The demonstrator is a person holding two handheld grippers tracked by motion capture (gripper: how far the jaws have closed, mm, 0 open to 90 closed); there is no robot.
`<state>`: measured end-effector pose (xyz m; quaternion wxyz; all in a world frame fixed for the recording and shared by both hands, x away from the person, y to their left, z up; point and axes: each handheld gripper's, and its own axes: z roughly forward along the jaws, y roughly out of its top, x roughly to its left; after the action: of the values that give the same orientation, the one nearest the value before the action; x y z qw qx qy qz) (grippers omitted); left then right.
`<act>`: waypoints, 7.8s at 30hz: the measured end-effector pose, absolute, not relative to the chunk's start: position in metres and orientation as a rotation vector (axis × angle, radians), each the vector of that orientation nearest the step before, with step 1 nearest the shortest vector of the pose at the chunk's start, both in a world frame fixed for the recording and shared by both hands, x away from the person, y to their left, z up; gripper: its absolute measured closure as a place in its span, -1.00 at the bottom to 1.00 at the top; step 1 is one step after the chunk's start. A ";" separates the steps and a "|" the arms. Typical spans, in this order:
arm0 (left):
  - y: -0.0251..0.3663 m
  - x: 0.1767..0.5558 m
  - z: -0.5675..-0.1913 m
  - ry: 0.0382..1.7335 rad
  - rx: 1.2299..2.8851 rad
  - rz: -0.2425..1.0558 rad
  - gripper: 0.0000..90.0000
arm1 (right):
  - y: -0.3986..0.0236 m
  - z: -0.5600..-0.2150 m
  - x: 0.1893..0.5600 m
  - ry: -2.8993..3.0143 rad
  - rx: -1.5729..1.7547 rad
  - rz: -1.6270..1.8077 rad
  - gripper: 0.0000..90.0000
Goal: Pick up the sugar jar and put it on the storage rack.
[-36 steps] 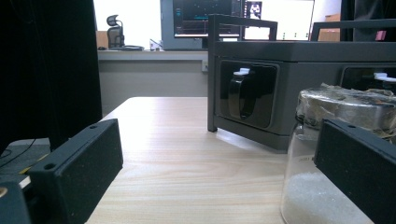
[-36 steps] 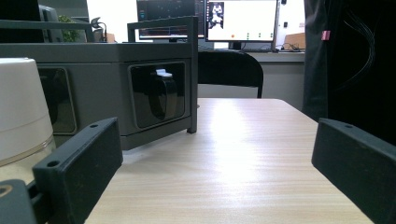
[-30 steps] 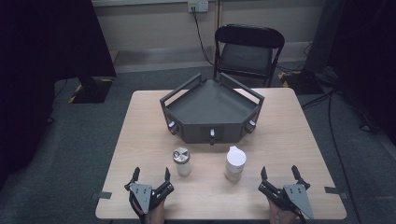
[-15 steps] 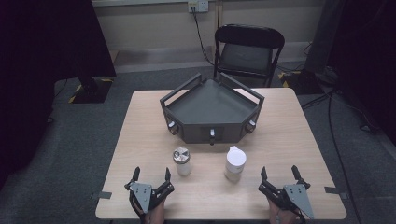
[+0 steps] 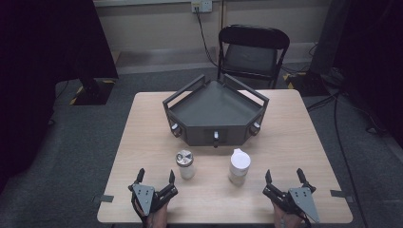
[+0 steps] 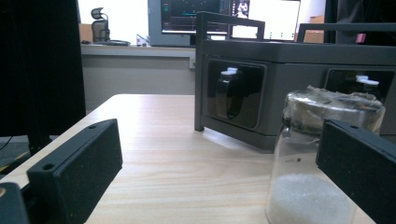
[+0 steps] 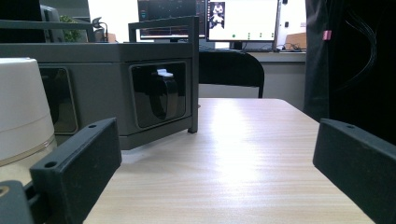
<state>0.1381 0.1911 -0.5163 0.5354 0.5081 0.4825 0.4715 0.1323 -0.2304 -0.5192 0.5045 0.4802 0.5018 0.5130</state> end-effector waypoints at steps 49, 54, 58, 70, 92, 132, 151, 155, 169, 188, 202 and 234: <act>0.190 0.157 -0.482 1.018 1.252 0.994 -1.00 | -0.228 -0.519 0.132 1.202 1.166 1.228 -0.99; 0.189 0.161 -0.480 1.007 1.261 0.975 -1.00 | -0.228 -0.519 0.132 1.202 1.165 1.228 -0.99; 0.185 0.166 -0.479 1.006 1.266 0.960 -1.00 | -0.228 -0.519 0.132 1.202 1.166 1.228 -0.99; 0.178 0.190 -0.478 1.037 1.348 0.922 -0.81 | -0.228 -0.519 0.132 1.202 1.166 1.227 -0.99; 0.174 0.199 -0.489 1.036 1.418 0.890 -0.24 | -0.228 -0.519 0.132 1.201 1.166 1.227 -0.99; 0.175 0.195 -0.479 1.015 1.419 0.882 -0.22 | -0.228 -0.519 0.132 1.201 1.166 1.227 -0.99; 0.179 0.192 -0.456 0.964 1.421 0.866 -0.22 | -0.228 -0.519 0.132 1.201 1.165 1.227 -0.99; 0.179 0.192 -0.451 0.955 1.418 0.862 -0.22 | -0.228 -0.519 0.132 1.201 1.166 1.227 -0.99; 0.179 0.193 -0.438 0.896 1.442 0.865 -0.22 | -0.228 -0.519 0.132 1.201 1.165 1.228 -0.99; 0.179 0.202 -0.421 0.844 1.446 0.864 -0.22 | -0.228 -0.519 0.132 1.201 1.164 1.228 -0.99; 0.183 0.214 -0.405 0.809 1.450 0.836 -0.22 | -0.228 -0.519 0.131 1.201 1.164 1.228 -0.99; 0.163 0.260 -0.355 0.784 1.436 0.882 -0.22 | -0.229 -0.519 0.131 1.204 1.162 1.231 -0.99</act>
<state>0.2603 0.1630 -0.3553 0.5986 0.6189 0.3380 0.3801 0.1311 -0.2287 -0.5194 0.5074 0.4822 0.4994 0.5105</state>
